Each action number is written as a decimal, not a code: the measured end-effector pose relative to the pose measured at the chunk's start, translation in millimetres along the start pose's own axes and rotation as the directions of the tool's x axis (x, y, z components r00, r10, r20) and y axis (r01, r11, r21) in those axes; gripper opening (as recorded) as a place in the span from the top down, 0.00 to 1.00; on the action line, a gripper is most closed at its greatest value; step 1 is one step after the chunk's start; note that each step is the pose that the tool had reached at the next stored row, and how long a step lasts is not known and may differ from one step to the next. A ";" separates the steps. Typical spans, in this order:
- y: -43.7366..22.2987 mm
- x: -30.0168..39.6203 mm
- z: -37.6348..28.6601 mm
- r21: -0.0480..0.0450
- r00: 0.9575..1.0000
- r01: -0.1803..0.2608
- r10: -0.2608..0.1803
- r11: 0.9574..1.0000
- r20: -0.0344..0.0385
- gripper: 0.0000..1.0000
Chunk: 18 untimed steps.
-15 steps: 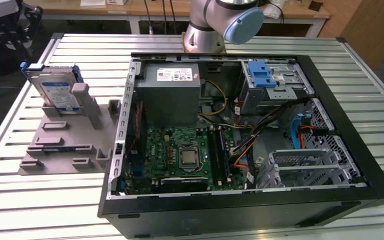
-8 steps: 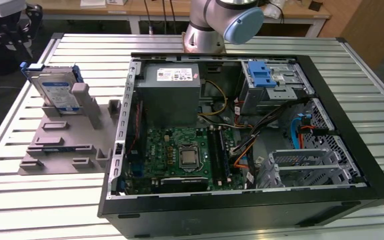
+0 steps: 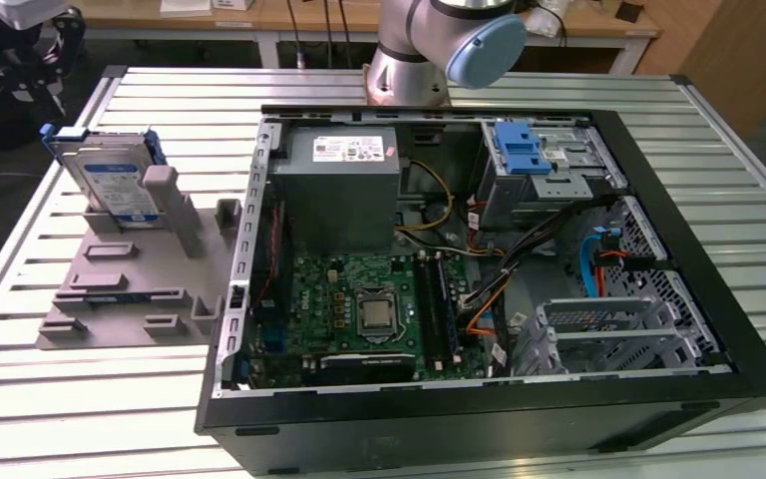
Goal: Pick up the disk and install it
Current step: 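Pick up the disk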
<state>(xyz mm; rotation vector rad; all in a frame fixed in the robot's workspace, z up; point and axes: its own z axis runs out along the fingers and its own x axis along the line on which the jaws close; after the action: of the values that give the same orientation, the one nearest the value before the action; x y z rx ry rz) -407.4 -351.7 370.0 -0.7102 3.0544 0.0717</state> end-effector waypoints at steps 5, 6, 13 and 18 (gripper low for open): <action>0.0 0.0 0.2 -0.001 0.997 0.077 -0.077 0.997 -0.003 0.89; 0.0 0.0 0.2 -0.002 0.996 0.092 -0.092 0.996 -0.004 0.89; 0.0 0.0 0.5 -0.004 0.977 0.212 -0.212 0.977 -0.009 0.89; 0.0 0.0 0.7 -0.006 0.955 0.296 -0.296 0.955 -0.012 0.89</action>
<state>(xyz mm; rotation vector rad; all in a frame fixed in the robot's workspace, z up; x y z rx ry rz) -407.4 -351.7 369.3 -1.1620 2.9202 0.0721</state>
